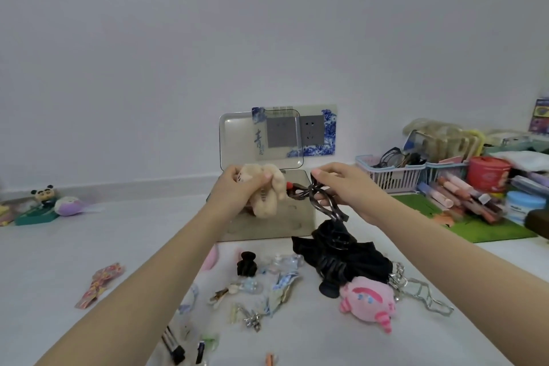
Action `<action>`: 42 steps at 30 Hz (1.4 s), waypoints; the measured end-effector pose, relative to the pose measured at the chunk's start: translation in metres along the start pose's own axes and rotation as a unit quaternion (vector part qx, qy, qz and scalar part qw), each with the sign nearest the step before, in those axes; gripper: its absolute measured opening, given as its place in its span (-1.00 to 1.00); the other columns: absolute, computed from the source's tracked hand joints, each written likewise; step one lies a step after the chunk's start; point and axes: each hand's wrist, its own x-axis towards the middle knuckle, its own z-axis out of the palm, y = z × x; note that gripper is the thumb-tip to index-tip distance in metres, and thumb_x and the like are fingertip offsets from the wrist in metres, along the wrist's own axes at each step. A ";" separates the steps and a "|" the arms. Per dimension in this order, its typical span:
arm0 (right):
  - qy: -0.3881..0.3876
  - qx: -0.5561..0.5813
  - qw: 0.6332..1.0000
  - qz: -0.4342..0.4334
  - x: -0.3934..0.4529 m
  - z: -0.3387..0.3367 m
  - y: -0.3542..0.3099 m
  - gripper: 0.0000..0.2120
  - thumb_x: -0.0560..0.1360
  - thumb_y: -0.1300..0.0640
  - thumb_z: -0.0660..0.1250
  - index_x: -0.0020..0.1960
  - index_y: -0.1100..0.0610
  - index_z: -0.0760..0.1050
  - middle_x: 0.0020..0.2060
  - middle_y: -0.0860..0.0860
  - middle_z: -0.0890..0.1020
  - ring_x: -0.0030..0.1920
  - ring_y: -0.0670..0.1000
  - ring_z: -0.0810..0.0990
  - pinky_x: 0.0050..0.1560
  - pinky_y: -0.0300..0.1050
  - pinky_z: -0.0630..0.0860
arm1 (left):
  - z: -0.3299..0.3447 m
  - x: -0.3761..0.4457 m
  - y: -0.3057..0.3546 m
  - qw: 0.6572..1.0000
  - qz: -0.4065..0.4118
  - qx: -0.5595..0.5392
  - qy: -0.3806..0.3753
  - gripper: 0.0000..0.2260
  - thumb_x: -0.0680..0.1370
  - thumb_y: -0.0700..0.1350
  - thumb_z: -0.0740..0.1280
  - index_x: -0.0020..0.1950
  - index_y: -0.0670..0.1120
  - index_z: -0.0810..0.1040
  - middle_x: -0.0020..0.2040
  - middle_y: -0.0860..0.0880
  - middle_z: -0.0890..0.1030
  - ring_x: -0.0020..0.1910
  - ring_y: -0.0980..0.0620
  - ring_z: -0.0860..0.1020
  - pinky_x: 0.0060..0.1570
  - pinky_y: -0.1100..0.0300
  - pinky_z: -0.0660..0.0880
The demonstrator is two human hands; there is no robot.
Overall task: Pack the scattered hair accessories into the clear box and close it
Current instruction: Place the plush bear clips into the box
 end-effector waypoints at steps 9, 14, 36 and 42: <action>-0.010 0.014 0.999 -0.034 0.057 0.027 -0.012 -0.83 0.49 -0.01 0.34 -0.02 0.07 0.54 -0.24 0.05 0.65 -0.30 -0.01 0.62 -0.09 -0.11 0.63 | -0.032 0.045 -0.008 0.987 0.004 0.005 0.161 -0.55 0.38 0.09 0.43 -0.08 -0.32 0.57 -0.24 -0.17 0.65 -0.18 -0.03 0.67 -0.07 0.06 0.61; -0.028 -0.059 0.997 -0.050 0.099 0.049 -0.021 -0.81 0.43 -0.10 0.39 -0.08 0.00 0.57 -0.12 -0.04 0.63 -0.09 0.01 0.60 0.03 -0.04 0.55 | -0.055 0.064 -0.019 0.981 -0.015 -0.004 0.191 -0.45 0.28 0.18 0.40 -0.04 -0.29 0.57 -0.15 -0.23 0.65 -0.10 -0.06 0.67 0.07 -0.06 0.59; -0.258 -0.266 0.929 0.008 0.167 0.132 0.022 -0.48 0.36 0.14 0.50 0.28 0.13 0.48 -0.27 -0.11 0.42 -0.29 -0.12 0.51 -0.26 -0.33 0.52 | -0.081 0.071 -0.076 0.974 -0.069 -0.032 0.213 -0.47 0.30 0.17 0.34 -0.03 -0.29 0.58 -0.13 -0.30 0.63 -0.08 -0.06 0.66 0.11 -0.03 0.57; -0.255 -0.305 0.917 -0.042 0.162 0.138 0.027 -0.53 0.38 0.10 0.48 0.27 0.07 0.51 -0.41 -0.05 0.40 -0.41 -0.06 0.40 -0.36 -0.30 0.41 | -0.090 0.061 -0.070 0.978 -0.066 -0.036 0.193 -0.55 0.34 0.17 0.31 -0.09 -0.22 0.62 -0.21 -0.25 0.62 -0.15 -0.09 0.63 0.16 -0.08 0.55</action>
